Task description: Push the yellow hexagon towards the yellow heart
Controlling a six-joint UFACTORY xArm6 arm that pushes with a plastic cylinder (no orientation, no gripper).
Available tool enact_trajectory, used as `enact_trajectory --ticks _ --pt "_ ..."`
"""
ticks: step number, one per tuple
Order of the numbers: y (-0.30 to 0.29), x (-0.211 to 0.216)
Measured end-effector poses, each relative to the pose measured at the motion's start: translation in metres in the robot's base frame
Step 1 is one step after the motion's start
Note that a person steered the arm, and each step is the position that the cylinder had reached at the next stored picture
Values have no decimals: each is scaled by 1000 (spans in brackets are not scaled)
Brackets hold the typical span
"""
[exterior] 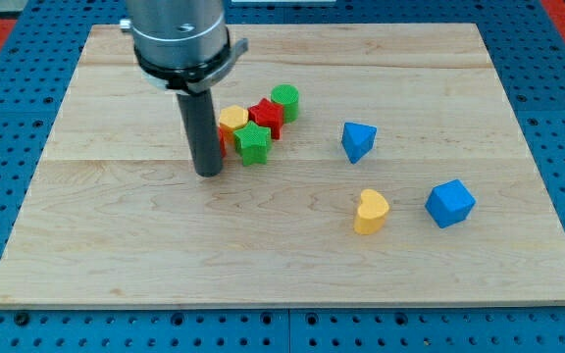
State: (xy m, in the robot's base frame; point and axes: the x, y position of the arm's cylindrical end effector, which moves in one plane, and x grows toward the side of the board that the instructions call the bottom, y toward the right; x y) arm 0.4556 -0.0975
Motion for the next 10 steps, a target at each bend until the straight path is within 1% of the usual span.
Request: enact_trajectory --ticks 4,5,6,7,8,9,10 --pt "-95 -2" --pt "-104 -25" --pt "-70 -50" --pt "-24 -62" --pt "10 -62" --pt "43 -71" --pt "22 -98"
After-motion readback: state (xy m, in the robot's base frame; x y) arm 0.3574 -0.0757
